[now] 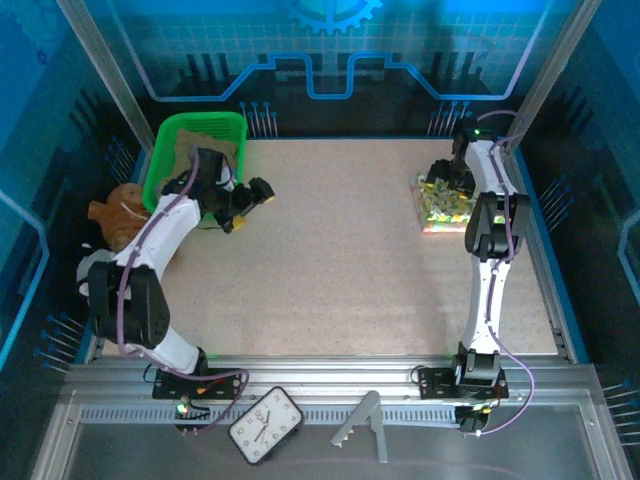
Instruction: Fold and stack the skirts
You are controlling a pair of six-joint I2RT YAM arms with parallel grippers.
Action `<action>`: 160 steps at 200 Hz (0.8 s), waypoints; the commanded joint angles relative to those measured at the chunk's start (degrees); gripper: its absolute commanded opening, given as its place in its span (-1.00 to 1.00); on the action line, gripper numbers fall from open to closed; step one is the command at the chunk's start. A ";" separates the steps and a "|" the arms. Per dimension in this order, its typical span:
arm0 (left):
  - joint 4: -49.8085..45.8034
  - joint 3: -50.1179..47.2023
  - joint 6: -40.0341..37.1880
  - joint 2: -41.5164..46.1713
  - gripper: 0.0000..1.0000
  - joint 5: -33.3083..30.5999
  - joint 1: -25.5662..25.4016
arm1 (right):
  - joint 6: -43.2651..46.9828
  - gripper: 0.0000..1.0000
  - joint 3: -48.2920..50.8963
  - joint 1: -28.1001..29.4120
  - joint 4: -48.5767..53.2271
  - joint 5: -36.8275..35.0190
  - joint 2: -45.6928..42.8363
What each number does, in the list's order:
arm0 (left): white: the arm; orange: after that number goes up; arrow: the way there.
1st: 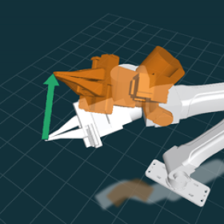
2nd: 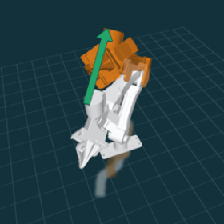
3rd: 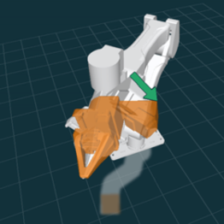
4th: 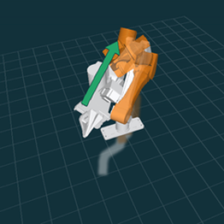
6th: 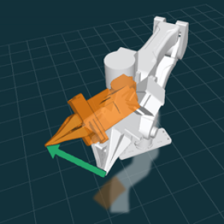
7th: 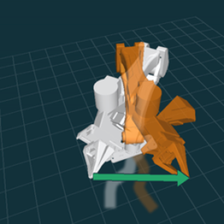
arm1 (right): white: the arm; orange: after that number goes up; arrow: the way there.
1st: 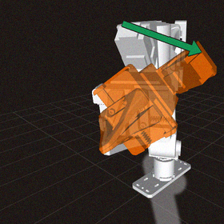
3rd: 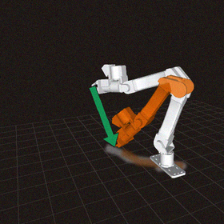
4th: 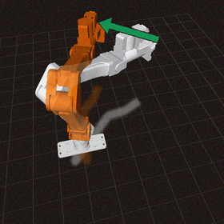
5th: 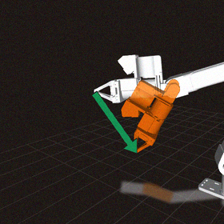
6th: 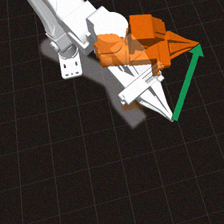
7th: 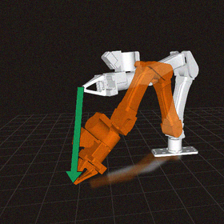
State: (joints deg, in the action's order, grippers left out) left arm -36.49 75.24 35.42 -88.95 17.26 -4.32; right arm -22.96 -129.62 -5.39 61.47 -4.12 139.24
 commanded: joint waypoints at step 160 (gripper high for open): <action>-15.24 31.63 -7.87 -25.47 -0.14 -14.04 14.69 | 0.81 1.00 56.39 2.11 -26.48 2.76 -64.75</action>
State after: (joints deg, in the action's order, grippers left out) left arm -51.20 102.48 28.03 -113.06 -3.40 10.09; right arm -19.68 -76.93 -0.49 41.58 -5.10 78.19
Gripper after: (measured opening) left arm 0.638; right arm 0.999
